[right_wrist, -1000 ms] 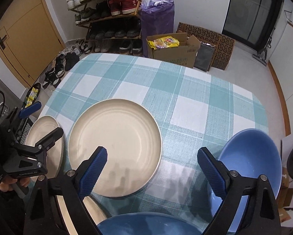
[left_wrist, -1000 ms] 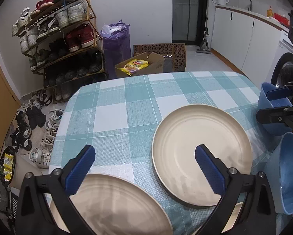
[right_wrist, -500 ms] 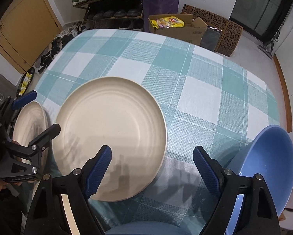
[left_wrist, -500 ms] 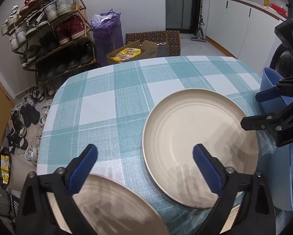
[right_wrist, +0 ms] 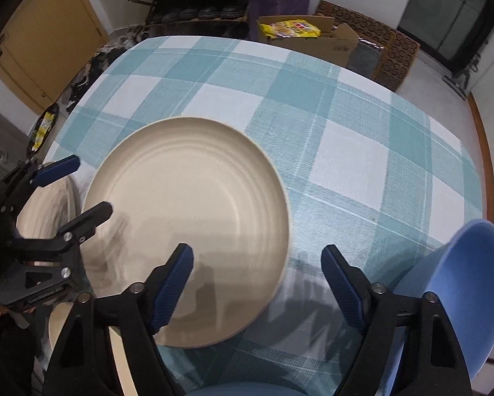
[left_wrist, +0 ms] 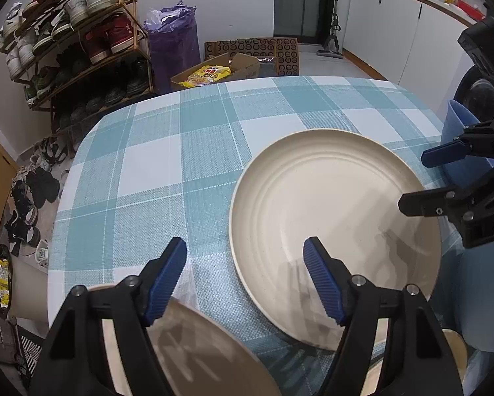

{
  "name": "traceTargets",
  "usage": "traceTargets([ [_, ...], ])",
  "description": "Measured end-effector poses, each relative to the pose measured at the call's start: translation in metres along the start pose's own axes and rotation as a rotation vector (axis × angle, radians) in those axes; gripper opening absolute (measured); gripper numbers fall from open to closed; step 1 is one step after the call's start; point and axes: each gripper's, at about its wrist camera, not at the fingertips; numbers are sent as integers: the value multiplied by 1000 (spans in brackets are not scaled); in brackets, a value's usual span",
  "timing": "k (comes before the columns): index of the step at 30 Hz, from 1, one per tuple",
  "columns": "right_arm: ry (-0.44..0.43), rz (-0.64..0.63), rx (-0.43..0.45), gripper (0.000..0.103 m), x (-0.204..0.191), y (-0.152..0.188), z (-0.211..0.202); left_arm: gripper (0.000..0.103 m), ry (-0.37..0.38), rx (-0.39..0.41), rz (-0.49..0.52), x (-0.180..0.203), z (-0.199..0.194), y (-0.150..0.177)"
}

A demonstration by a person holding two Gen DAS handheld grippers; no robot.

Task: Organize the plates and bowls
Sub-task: 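Move both tools forward and down toward the rim of the large cream plate, then close the left tool on the plate rim while the right tool closes beside it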

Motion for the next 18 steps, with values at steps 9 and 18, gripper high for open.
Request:
traceTargets([
  [9, 7, 14, -67, 66, -3, -7, 21, 61, 5, -21, 7, -1, 5, 3],
  [18, 26, 15, -79, 53, -3, -3, 22, 46, 1, -27, 9, -1, 5, 4],
])
Point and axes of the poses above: each gripper's, at about its wrist camera, not at the fingertips, and z roughly the way its jaws point, x to its right, y to its underside, and after that the axes turned 12 degrees about -x, right-handed
